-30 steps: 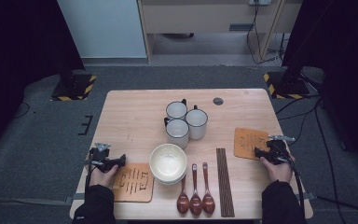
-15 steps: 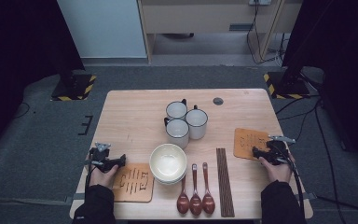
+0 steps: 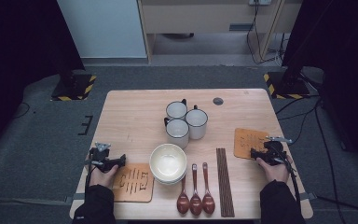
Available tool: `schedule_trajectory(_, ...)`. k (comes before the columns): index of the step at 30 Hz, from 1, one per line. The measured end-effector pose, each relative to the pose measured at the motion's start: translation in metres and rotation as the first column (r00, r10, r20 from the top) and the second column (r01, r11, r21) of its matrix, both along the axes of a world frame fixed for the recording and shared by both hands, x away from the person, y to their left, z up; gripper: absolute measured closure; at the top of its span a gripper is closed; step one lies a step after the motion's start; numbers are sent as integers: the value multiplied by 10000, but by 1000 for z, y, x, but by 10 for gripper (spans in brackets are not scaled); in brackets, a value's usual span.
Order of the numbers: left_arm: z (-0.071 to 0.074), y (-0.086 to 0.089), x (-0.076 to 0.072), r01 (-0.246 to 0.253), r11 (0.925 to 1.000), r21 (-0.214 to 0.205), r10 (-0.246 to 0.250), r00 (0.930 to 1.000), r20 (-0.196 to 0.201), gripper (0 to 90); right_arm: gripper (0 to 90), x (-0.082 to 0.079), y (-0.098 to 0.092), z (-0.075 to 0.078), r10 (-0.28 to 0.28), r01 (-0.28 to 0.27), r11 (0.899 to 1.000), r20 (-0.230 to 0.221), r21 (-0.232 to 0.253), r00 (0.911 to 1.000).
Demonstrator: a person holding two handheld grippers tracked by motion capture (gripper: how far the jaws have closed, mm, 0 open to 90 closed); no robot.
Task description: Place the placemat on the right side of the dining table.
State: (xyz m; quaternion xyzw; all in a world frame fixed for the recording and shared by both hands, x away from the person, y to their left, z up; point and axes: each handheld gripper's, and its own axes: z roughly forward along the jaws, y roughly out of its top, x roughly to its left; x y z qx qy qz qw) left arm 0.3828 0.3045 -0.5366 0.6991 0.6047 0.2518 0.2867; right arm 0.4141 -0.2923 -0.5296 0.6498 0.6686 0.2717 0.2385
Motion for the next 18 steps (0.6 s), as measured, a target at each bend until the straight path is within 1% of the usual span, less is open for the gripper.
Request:
schedule_trajectory(5,0,0,0,1,10000,0,-1,10000,-1,27,182,1,-2,0,122,-122,9999,1,-81,9999)
schedule_trajectory(7,0,0,0,0,10000,0,0,10000,-2,28,183,2,-4,0,266,-266,9996,29,-82,9996)
schedule_trajectory(10,0,0,0,1,10000,-1,-1,10000,-1,27,190,2,-6,1,562,-557,9978,134,-352,9983)
schedule_trajectory(18,0,0,0,3,10000,1,-3,10000,-3,27,189,4,-8,0,1147,-1140,9929,172,-342,9933)
